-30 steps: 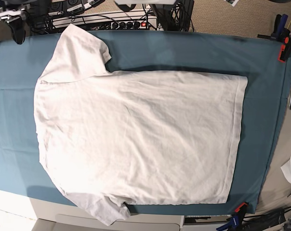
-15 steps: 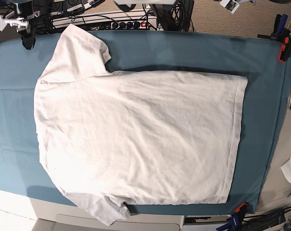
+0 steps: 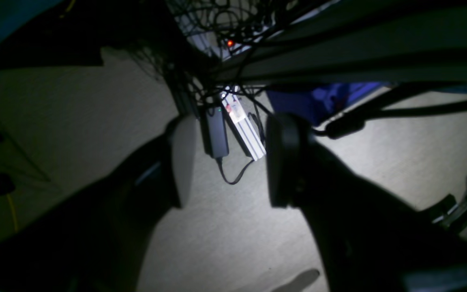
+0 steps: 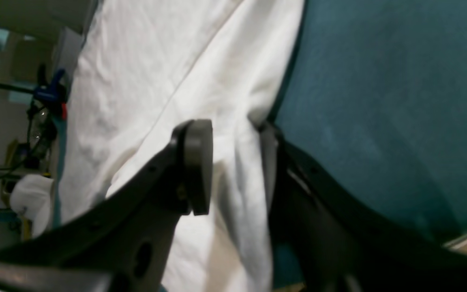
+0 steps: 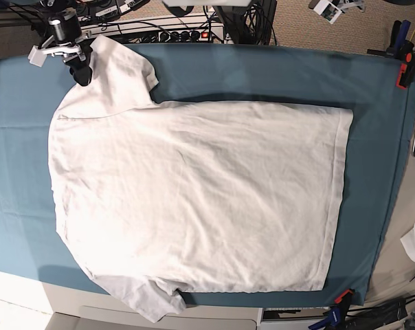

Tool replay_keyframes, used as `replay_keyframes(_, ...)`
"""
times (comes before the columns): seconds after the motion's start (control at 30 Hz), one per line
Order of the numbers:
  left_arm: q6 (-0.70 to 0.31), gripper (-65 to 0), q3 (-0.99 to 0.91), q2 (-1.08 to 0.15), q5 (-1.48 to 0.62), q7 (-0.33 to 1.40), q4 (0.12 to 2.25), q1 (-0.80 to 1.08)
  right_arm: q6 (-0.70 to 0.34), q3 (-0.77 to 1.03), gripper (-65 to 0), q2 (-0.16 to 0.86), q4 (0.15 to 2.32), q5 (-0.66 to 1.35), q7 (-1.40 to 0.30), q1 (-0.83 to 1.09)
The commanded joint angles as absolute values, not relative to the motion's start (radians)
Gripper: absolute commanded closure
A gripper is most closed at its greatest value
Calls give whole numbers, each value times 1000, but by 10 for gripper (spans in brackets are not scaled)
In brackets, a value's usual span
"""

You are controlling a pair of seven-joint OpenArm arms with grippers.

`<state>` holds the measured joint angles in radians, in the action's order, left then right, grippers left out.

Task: Fold the T-shirt properly
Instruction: 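Move both grippers down to the shoulder corners of the white T-shirt, then grasp the shirt shoulders with both grippers and pull them toward the robot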

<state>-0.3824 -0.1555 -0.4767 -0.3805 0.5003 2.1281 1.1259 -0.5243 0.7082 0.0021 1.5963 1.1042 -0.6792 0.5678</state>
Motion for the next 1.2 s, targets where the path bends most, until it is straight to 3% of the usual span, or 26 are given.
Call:
replay_keyframes(0.0, -386, -294, -158, -482, -385, 490, 2141, 1140, -531, 711, -200, 12, 1608, 1102, -662, 577)
replay_keyframes(0.13, -379, -294, -158, -480, -386, 526, 2141, 1114, -553, 711, -190, 12, 1608, 1102, -694, 577)
replay_keyframes(0.23, -319, -294, -165, -476, -416, 621, 2142, 1055, -553, 711, -17, 12, 1608, 1084, -712, 577)
replay_keyframes(0.27, -311, -294, -178, -476, -440, 641, 2142, 1035, -553, 711, 0, 12, 1608, 1064, -714, 577)
replay_keyframes(0.73, -315, -292, -603, -492, -790, 750, 2110, 710, -553, 707, 0, 47, 1608, 1049, -706, 576)
replay_keyframes(1.17, -389, -292, -611, -508, -1012, 847, 1670, 430, -553, 707, 0, 47, 1608, 1049, -707, 576)
